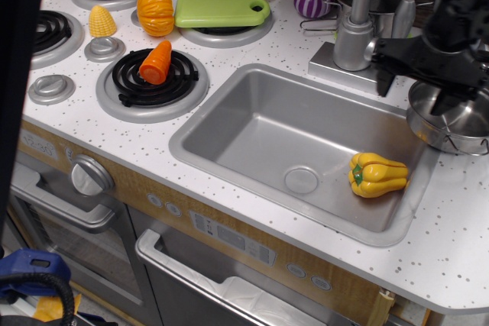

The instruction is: Put pan in sink

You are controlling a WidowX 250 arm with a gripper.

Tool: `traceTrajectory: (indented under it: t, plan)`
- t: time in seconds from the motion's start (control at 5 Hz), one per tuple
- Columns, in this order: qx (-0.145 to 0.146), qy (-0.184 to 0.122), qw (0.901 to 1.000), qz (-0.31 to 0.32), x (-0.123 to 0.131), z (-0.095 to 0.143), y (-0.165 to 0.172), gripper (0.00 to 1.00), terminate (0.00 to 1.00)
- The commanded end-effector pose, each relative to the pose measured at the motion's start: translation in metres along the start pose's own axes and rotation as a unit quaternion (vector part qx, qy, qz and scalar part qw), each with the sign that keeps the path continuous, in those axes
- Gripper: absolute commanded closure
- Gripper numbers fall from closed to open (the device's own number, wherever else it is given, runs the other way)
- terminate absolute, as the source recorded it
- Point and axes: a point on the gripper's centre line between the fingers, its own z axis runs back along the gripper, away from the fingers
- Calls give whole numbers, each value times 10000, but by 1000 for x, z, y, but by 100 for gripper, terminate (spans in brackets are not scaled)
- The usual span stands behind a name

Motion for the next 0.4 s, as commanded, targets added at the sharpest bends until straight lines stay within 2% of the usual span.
traceTrajectory:
  t: [0.0,0.2]
  plan:
    - [-309,-290,9991,4,5,-6,3,0,0]
    - [-558,-251,9981,17,12,-18,4,0,0]
